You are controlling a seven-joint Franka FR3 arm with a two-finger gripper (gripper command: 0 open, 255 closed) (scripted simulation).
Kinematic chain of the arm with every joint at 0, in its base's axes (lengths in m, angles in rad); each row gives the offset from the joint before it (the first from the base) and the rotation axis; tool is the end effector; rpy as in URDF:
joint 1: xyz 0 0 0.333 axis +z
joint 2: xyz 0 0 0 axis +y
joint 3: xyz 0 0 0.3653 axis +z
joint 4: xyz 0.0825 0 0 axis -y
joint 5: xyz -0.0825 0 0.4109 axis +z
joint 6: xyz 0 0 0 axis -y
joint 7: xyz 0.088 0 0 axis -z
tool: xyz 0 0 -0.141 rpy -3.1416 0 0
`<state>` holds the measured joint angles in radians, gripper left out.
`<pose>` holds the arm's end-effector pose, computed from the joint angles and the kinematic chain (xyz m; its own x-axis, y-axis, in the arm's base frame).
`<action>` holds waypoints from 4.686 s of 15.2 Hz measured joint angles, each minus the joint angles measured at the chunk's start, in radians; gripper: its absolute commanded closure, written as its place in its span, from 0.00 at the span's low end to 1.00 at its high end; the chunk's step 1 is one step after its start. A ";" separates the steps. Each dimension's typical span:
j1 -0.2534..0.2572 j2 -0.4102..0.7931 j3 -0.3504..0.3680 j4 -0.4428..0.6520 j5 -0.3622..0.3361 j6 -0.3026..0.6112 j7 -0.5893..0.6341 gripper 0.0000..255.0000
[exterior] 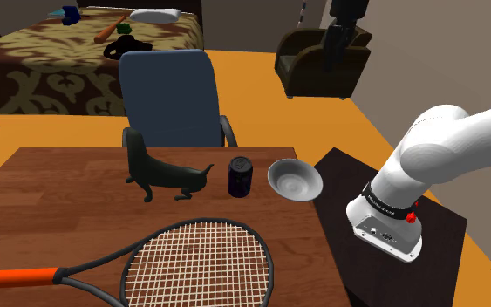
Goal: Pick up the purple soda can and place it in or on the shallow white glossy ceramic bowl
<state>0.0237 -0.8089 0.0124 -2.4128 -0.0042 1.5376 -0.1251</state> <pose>0.2843 0.0107 0.5672 0.9855 0.1559 -0.0674 0.1566 -0.9877 0.0048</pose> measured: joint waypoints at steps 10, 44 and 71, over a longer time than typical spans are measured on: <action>0.056 0.097 0.132 -0.105 0.098 0.207 0.131 0.00; 0.126 0.742 0.478 -0.073 0.090 0.838 0.535 1.00; 0.136 0.586 0.452 0.019 0.154 0.601 0.487 1.00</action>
<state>0.1592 -0.2233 0.4647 -2.3940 0.1499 2.1385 0.3619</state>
